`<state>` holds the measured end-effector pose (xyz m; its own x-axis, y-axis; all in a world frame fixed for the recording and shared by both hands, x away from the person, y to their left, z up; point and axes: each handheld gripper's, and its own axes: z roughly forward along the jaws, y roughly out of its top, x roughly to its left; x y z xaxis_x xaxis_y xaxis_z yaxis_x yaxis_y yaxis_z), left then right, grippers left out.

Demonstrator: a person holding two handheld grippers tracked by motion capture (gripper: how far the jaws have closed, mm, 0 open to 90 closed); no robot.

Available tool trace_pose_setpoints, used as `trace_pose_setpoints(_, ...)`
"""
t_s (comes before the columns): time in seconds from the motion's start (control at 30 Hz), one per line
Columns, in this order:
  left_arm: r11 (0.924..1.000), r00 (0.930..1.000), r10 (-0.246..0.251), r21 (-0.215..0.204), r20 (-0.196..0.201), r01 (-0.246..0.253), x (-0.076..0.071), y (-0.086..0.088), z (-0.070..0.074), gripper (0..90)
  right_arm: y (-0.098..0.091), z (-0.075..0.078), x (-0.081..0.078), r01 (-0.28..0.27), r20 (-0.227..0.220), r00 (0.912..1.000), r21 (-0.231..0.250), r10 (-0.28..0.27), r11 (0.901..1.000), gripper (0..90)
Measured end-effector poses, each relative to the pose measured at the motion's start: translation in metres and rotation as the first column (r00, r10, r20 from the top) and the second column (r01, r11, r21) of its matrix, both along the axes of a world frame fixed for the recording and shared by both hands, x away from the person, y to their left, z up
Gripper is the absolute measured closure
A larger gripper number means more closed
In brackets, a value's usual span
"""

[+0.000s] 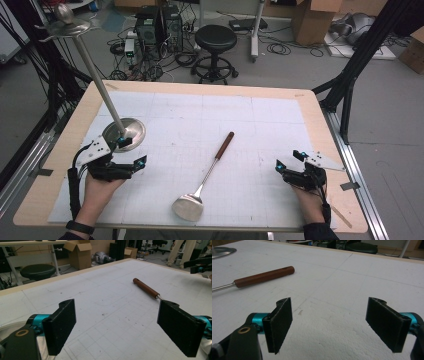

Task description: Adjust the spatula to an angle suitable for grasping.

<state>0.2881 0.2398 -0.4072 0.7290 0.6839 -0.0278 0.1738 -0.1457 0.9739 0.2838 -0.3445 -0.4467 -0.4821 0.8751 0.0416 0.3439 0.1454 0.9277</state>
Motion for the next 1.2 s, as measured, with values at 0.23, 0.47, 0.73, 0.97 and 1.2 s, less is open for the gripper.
trace_pose_setpoints(0.23,0.9997,0.9998,-0.019,0.016,0.000,0.019,0.003,-0.011,0.007,16.2,0.000,0.000,0.000,0.001,0.002,1.0000,-0.001,-0.001,1.0000,20.8)
trace_pose_setpoints(0.47,0.9992,0.9995,-0.031,0.024,0.000,0.031,0.008,-0.022,0.010,16.2,0.000,0.000,0.000,0.001,0.000,1.0000,0.003,-0.001,1.0000,20.8)
trace_pose_setpoints(0.73,0.9994,0.9996,-0.028,0.018,-0.002,0.028,0.009,-0.022,0.010,16.2,0.000,0.000,0.000,-0.001,-0.001,1.0000,0.003,0.001,1.0000,20.8)
trace_pose_setpoints(0.97,0.9990,0.9992,-0.040,0.019,-0.001,0.040,0.011,-0.030,0.013,16.2,0.000,0.000,0.000,0.001,-0.001,1.0000,0.003,-0.001,1.0000,20.8)
trace_pose_setpoints(1.2,0.9976,0.9978,-0.067,0.020,0.001,0.067,0.016,-0.047,0.020,16.2,0.000,0.000,0.000,0.000,-0.002,1.0000,0.004,0.000,1.0000,20.8)
